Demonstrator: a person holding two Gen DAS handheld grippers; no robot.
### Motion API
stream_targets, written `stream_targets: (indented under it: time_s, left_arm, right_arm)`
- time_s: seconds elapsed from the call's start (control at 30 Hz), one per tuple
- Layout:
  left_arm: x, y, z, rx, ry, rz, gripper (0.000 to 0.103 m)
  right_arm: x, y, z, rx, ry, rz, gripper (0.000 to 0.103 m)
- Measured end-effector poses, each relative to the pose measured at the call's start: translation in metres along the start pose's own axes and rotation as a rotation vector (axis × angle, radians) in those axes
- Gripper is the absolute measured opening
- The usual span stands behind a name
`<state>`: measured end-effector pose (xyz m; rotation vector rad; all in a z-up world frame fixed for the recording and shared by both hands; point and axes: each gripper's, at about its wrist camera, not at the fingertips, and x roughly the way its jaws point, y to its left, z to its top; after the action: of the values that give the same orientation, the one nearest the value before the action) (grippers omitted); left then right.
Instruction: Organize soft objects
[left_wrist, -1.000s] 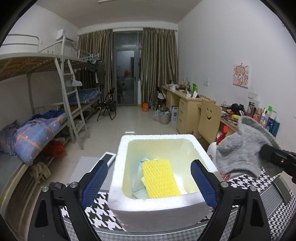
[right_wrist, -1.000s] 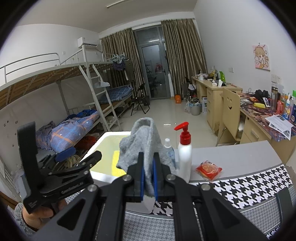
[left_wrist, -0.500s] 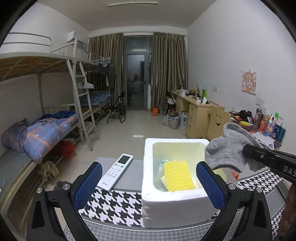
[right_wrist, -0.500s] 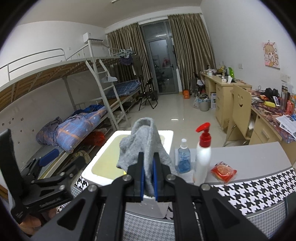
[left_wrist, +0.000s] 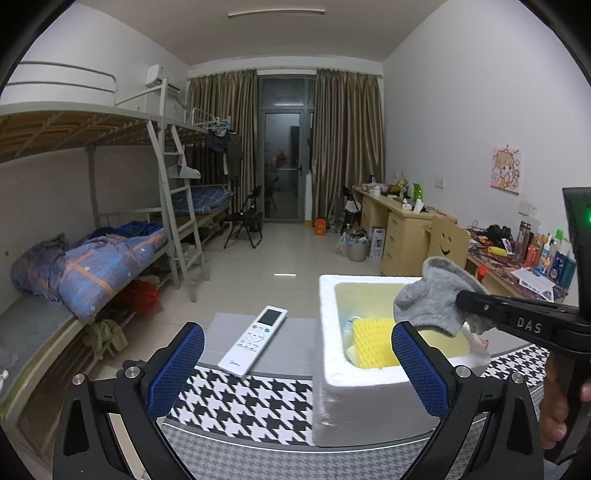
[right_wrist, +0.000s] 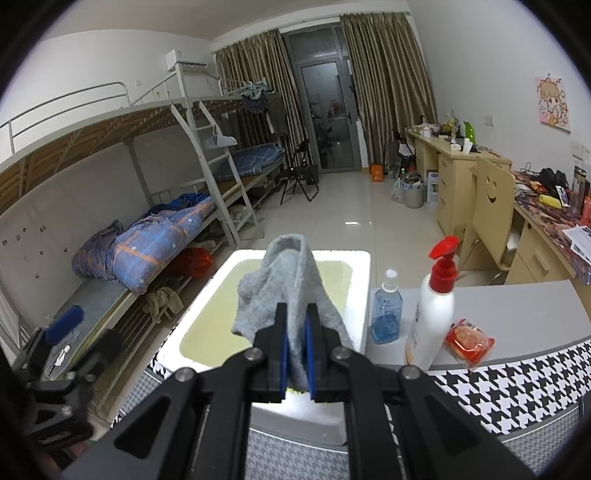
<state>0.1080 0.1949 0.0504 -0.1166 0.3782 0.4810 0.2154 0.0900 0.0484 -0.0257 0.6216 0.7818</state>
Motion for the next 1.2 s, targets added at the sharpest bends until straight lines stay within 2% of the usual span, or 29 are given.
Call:
stream_targets:
  time_s: [0.17,0.27,0.33,0.37,0.4,0.57,0.83,0.93,1.1,1.2]
  left_arm:
    - [-0.001,0.008,-0.001,-0.008,0.000,0.006,0.102]
    - [-0.001,0.013,-0.002,-0.016,0.001,0.011,0.102]
    - [-0.001,0.014,-0.003,-0.016,0.003,0.013,0.102]
    - [-0.001,0.015,-0.003,-0.016,0.005,0.015,0.102]
    - [-0.001,0.015,-0.004,-0.017,0.006,0.018,0.102]
    - [-0.003,0.015,-0.006,-0.024,0.015,0.007,0.102]
    - [-0.019,-0.001,-0.007,0.002,-0.001,-0.029,0.102]
    - [-0.028,-0.006,-0.008,0.016,-0.010,-0.034,0.102]
    - [-0.040,-0.011,-0.012,0.020,-0.018,-0.044,0.102]
    - [-0.048,-0.016,-0.015,0.026,-0.024,-0.056,0.102]
  right_arm:
    - [0.011,0.007,-0.001,-0.014,0.013,0.016,0.011]
    - [0.015,0.010,0.000,-0.026,0.017,-0.004,0.011]
    - [0.018,0.008,0.000,-0.023,0.026,-0.021,0.025]
    - [0.020,0.008,-0.001,-0.025,0.034,-0.028,0.043]
    - [0.021,0.007,-0.001,-0.020,0.037,-0.031,0.057]
    - [0.012,-0.004,-0.003,0.022,0.022,-0.017,0.058]
    - [-0.019,0.001,-0.009,0.009,-0.013,-0.014,0.062]
    - [-0.033,0.004,-0.013,0.003,-0.042,-0.030,0.070]
    - [-0.057,0.010,-0.020,-0.023,-0.107,-0.084,0.089]
    - [-0.067,0.012,-0.025,-0.042,-0.131,-0.094,0.092]
